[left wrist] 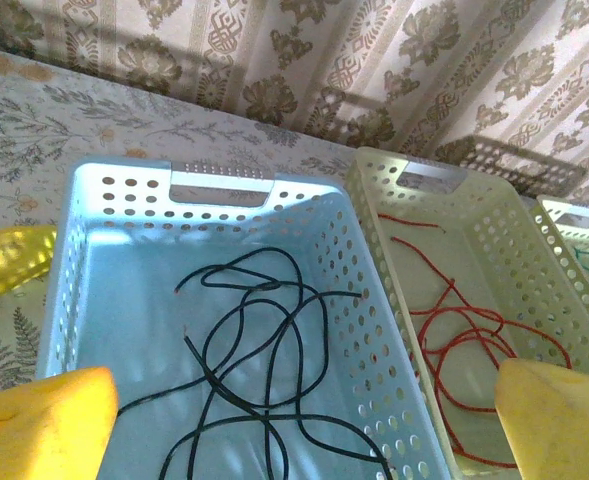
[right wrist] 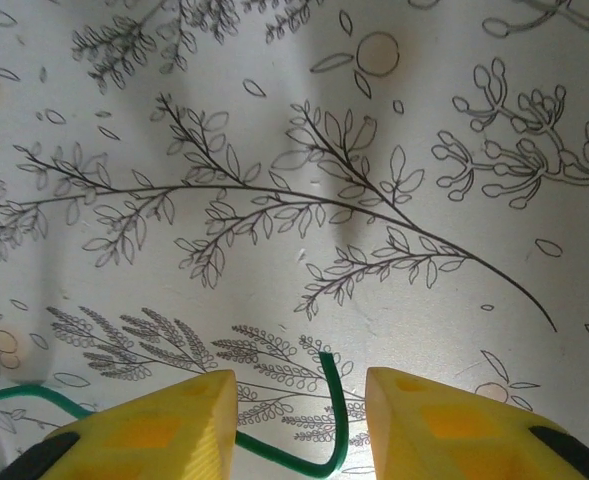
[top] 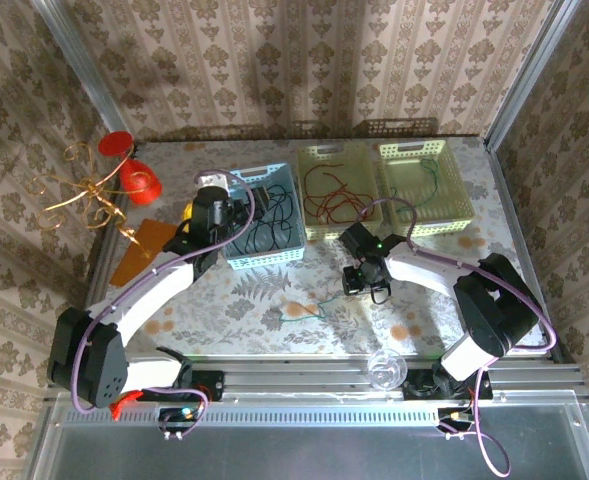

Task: Untangle the cables

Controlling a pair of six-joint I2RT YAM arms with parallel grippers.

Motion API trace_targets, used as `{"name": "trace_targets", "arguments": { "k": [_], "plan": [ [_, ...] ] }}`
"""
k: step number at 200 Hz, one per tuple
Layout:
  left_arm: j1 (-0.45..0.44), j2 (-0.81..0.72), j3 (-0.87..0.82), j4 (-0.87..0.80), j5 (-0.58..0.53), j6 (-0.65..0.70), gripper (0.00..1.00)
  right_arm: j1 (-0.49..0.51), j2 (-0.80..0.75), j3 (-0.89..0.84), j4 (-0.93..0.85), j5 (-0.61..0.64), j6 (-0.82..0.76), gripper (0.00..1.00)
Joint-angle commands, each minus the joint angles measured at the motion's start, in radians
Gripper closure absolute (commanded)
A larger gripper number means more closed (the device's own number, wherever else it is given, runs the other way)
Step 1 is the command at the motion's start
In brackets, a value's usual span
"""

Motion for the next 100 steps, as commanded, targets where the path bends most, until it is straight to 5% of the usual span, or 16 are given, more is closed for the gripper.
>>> {"name": "trace_targets", "arguments": {
  "k": [1, 38, 100],
  "plan": [
    [-0.014, 0.010, 0.023, -0.006, -0.002, -0.013, 0.02, -0.005, 0.006, -0.030, 0.016, 0.016, 0.011, 0.65],
    [-0.028, 0.020, 0.016, 0.010, -0.011, -0.024, 0.02, -0.007, -0.006, -0.036, 0.016, 0.016, 0.004, 0.87],
    [-0.045, 0.039, 0.024, 0.018, -0.016, -0.016, 0.02, -0.007, -0.078, -0.040, 0.016, 0.063, 0.002, 0.94]
  ]
}}
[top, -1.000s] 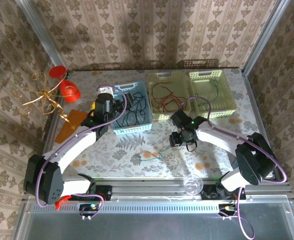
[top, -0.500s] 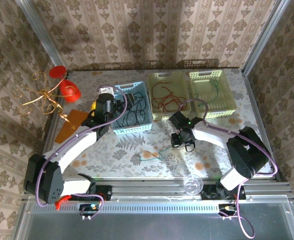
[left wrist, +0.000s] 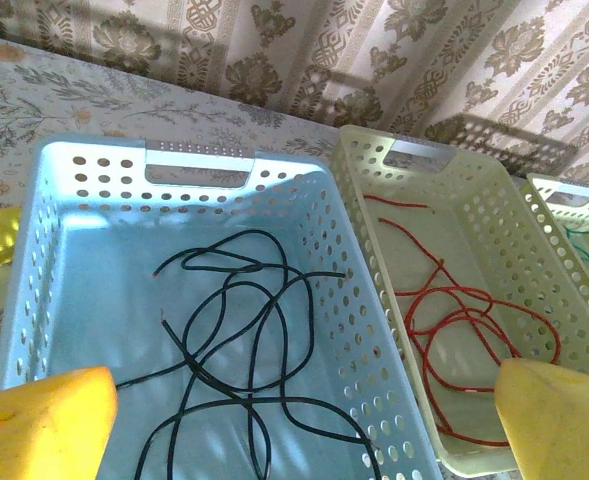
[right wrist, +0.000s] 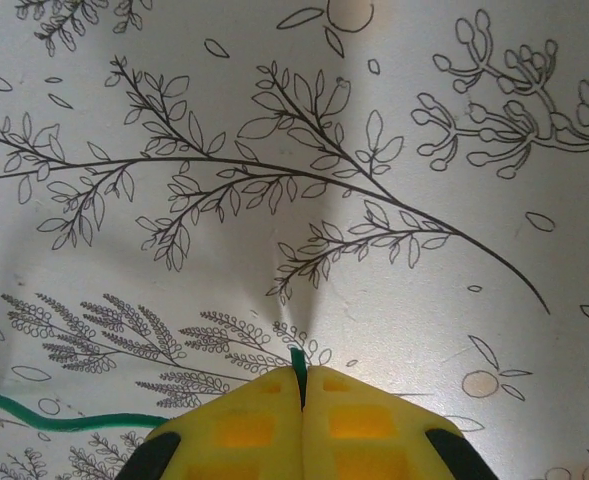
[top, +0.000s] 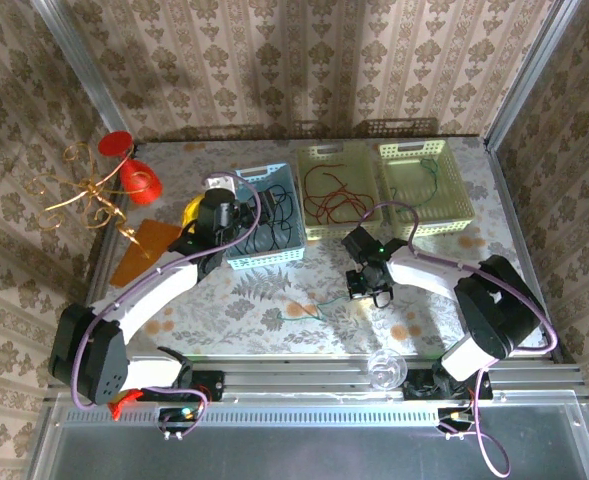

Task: Untangle the cables

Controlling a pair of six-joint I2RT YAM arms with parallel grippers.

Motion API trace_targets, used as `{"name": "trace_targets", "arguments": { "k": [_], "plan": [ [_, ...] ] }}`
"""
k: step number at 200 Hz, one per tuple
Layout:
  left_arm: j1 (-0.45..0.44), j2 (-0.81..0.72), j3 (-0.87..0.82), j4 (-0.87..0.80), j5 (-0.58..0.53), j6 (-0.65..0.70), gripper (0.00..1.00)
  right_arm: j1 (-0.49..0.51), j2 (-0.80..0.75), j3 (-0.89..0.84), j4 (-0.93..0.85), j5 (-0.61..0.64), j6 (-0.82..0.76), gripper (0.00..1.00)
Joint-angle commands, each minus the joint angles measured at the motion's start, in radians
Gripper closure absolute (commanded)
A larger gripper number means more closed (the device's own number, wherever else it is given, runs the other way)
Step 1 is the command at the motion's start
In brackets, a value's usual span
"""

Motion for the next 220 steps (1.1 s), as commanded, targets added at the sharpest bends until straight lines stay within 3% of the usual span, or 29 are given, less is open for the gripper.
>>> {"name": "trace_targets", "arguments": {
  "k": [1, 48, 73, 95, 110, 160, 220],
  "plan": [
    [-0.009, 0.019, 0.024, 0.017, -0.011, -0.009, 0.02, -0.005, -0.058, 0.001, -0.002, 0.052, 0.000, 0.94],
    [-0.012, 0.039, 0.033, 0.010, 0.005, -0.004, 0.02, -0.050, -0.236, 0.092, -0.005, 0.026, -0.023, 0.94],
    [-0.020, 0.042, 0.016, 0.031, 0.005, -0.019, 0.02, -0.164, -0.336, 0.150, -0.001, -0.053, 0.007, 0.94],
    [-0.025, 0.041, -0.008, 0.055, 0.004, -0.034, 0.02, -0.278, -0.402, 0.221, -0.001, -0.035, 0.040, 0.95],
    [-0.029, 0.041, -0.017, 0.063, 0.005, -0.039, 0.02, -0.342, -0.435, 0.258, 0.013, 0.059, 0.080, 0.96],
    [-0.032, 0.039, -0.019, 0.082, 0.025, -0.032, 0.02, -0.368, -0.358, 0.285, 0.098, 0.680, 0.371, 1.00],
    [-0.039, -0.004, -0.052, 0.065, 0.033, -0.035, 0.01, -0.379, -0.078, 0.417, 0.110, 1.016, 0.445, 1.00]
  ]
}}
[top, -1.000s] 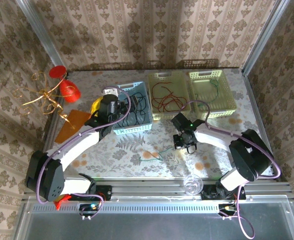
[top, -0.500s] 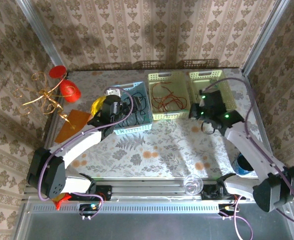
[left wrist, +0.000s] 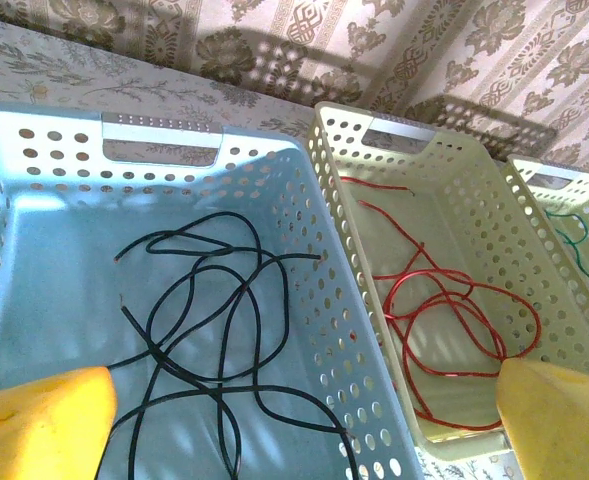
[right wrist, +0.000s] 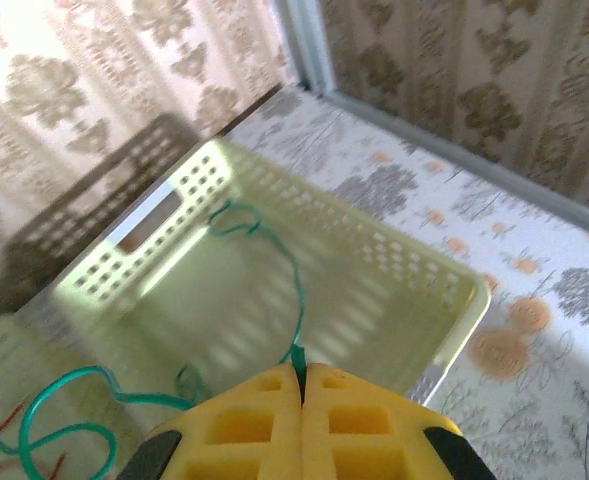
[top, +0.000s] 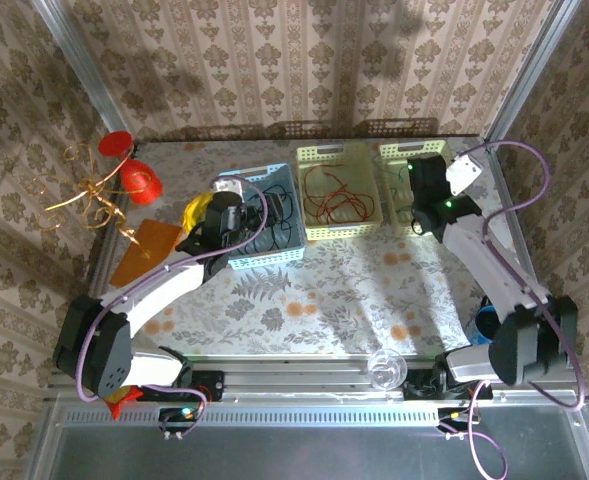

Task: Untangle the cables

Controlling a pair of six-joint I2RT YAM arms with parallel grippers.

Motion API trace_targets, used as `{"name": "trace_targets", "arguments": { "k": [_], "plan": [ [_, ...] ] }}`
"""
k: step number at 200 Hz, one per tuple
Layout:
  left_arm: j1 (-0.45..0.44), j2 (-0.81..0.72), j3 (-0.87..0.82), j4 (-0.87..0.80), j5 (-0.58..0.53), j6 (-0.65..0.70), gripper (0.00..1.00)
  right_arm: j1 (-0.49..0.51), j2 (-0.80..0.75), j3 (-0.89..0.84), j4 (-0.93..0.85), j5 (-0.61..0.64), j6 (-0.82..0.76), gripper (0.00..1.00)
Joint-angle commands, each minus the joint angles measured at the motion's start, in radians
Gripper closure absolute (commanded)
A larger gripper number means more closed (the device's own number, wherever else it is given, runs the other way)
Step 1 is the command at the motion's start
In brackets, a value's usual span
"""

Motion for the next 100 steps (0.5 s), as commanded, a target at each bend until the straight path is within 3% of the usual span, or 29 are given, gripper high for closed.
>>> {"name": "trace_targets", "arguments": {
  "k": [1, 26, 65, 76, 89, 100],
  "plan": [
    [-0.009, -0.038, -0.028, 0.006, 0.010, -0.012, 0.01, -0.010, 0.074, 0.066, 0.005, 0.250, 0.076, 1.00],
    [-0.008, -0.058, -0.040, -0.010, 0.004, -0.011, 0.01, -0.037, 0.136, 0.086, -0.031, 0.272, 0.132, 0.99],
    [-0.007, -0.063, -0.036, -0.031, 0.004, -0.002, 0.00, -0.057, 0.264, 0.139, -0.096, 0.176, 0.227, 0.95],
    [-0.007, -0.061, -0.034, -0.033, 0.002, 0.002, 0.00, -0.056, 0.293, 0.148, -0.096, 0.110, 0.227, 0.86],
    [-0.006, -0.061, -0.033, -0.035, -0.006, 0.007, 0.00, -0.052, 0.315, 0.150, -0.116, 0.068, 0.243, 0.62],
    [-0.004, -0.063, -0.030, -0.039, -0.015, 0.015, 0.00, -0.046, 0.315, 0.138, -0.131, 0.045, 0.250, 0.52]
  ]
}}
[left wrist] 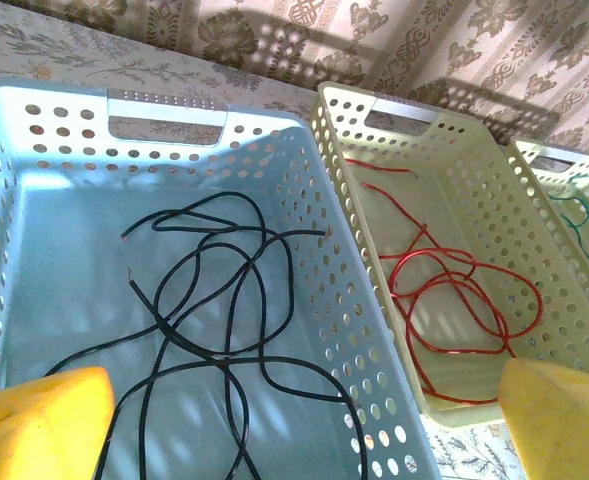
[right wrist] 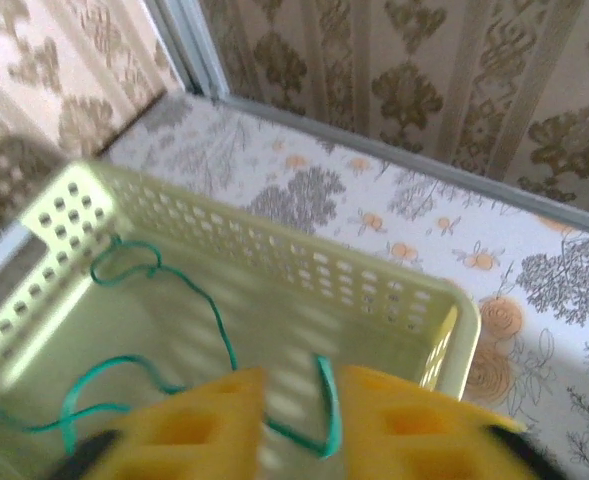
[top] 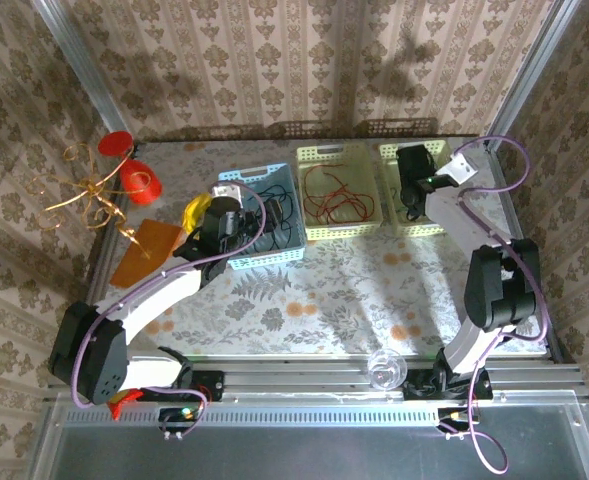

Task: Untangle the cables

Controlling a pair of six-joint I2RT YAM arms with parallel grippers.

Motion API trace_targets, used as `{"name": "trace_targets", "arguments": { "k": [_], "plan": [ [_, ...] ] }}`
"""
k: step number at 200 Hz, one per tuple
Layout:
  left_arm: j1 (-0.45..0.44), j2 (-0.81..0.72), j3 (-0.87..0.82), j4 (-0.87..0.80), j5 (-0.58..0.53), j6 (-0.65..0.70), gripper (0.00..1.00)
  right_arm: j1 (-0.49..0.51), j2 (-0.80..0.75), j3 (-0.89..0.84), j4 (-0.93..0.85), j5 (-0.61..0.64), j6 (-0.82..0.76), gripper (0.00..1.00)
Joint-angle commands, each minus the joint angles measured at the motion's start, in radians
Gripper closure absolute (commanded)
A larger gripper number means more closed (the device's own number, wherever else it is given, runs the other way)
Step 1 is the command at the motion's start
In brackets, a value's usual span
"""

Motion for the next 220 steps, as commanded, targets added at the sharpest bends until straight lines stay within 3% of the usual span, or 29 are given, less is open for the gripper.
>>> {"name": "trace_targets", "arguments": {
  "k": [1, 43, 74, 96, 112, 144, 150, 154, 160, 198, 220],
  "plan": [
    [-0.001, -0.027, 0.004, -0.018, -0.018, 0.016, 0.00, 0.013, 0.016, 0.014, -0.070, -0.053, 0.070, 0.51],
    [0.013, -0.055, -0.007, -0.046, -0.103, 0.055, 0.00, 0.041, -0.117, -0.104, -0.068, -0.051, 0.035, 0.45],
    [0.050, -0.106, -0.032, -0.071, -0.186, 0.106, 0.00, 0.070, -0.280, -0.224, -0.045, -0.076, -0.097, 0.44],
    [0.078, -0.146, -0.023, -0.114, -0.269, 0.230, 0.00, 0.088, -0.406, -0.354, 0.131, -0.206, -0.352, 0.42],
    [0.120, -0.167, -0.006, -0.162, -0.335, 0.293, 0.00, 0.102, -0.467, -0.444, 0.244, -0.302, -0.575, 0.34],
    [0.267, -0.157, 0.011, -0.316, -0.456, 0.301, 0.00, 0.121, -0.599, -0.635, 0.453, -0.326, -0.842, 0.27],
    [0.282, -0.152, 0.005, -0.340, -0.492, 0.295, 0.00, 0.122, -0.626, -0.696, 0.532, -0.315, -0.884, 0.20],
    [0.291, -0.150, -0.002, -0.351, -0.527, 0.293, 0.00, 0.121, -0.645, -0.741, 0.593, -0.309, -0.911, 0.02],
    [0.300, -0.150, -0.019, -0.356, -0.566, 0.289, 0.00, 0.120, -0.666, -0.799, 0.682, -0.306, -0.943, 0.00],
    [0.336, -0.179, -0.177, -0.206, -0.674, 0.396, 0.00, 0.064, -0.609, -0.994, 0.994, -0.341, -1.041, 0.00],
    [0.346, -0.155, -0.282, -0.002, -0.707, 0.512, 0.00, 0.022, -0.500, -1.024, 1.218, -0.414, -1.022, 0.00]
  ]
}}
